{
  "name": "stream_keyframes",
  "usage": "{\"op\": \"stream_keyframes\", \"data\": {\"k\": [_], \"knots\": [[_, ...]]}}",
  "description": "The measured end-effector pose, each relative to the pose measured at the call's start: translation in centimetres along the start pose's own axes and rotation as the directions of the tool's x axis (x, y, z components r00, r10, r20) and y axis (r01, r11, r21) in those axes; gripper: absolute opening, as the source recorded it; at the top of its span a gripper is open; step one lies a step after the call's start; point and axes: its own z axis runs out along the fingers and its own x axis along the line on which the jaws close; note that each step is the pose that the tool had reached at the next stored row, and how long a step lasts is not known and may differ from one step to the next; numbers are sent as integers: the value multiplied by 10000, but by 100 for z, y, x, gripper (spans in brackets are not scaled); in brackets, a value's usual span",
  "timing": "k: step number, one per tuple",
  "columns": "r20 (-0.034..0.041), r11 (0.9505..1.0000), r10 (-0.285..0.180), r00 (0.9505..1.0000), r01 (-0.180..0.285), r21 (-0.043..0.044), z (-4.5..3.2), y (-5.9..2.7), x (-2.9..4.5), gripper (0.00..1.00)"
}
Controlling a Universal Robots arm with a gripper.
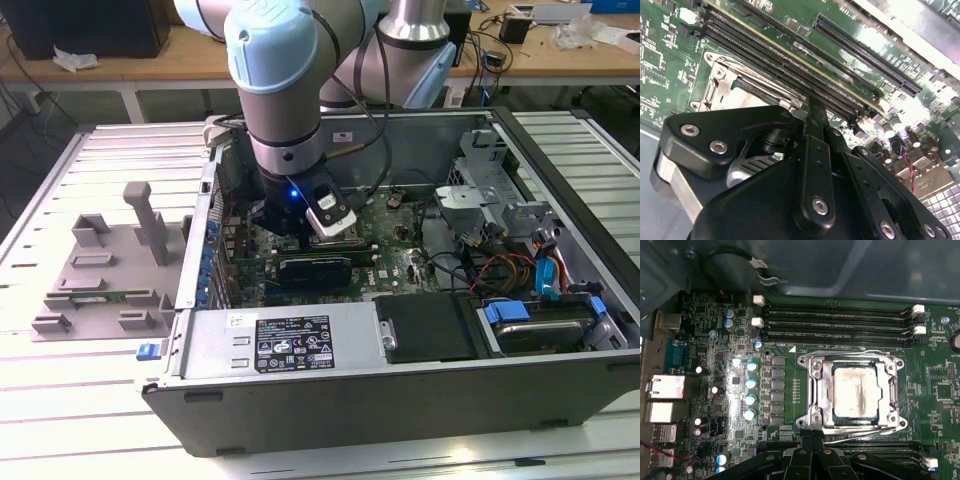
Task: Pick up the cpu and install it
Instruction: 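Install the second cpu locking lever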
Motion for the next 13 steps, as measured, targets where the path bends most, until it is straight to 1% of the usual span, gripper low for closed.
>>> {"op": "stream_keyframes", "data": {"k": [2, 3, 5, 7, 9, 13], "knots": [[-1, 10000, -14, 10000, 14, -42, -2, -16, 0, 11], [-2, 10000, -22, 10000, 22, -89, 0, -23, 1, 11], [6, 9996, -58, 10000, 58, -265, 22, -33, 3, 11], [21, 9992, -73, 10000, 74, -405, 38, -35, 4, 11], [30, 9988, -80, 10000, 81, -479, 51, -37, 6, 11], [39, 9982, -113, 9999, 116, -583, 83, -43, 9, 11]]}}
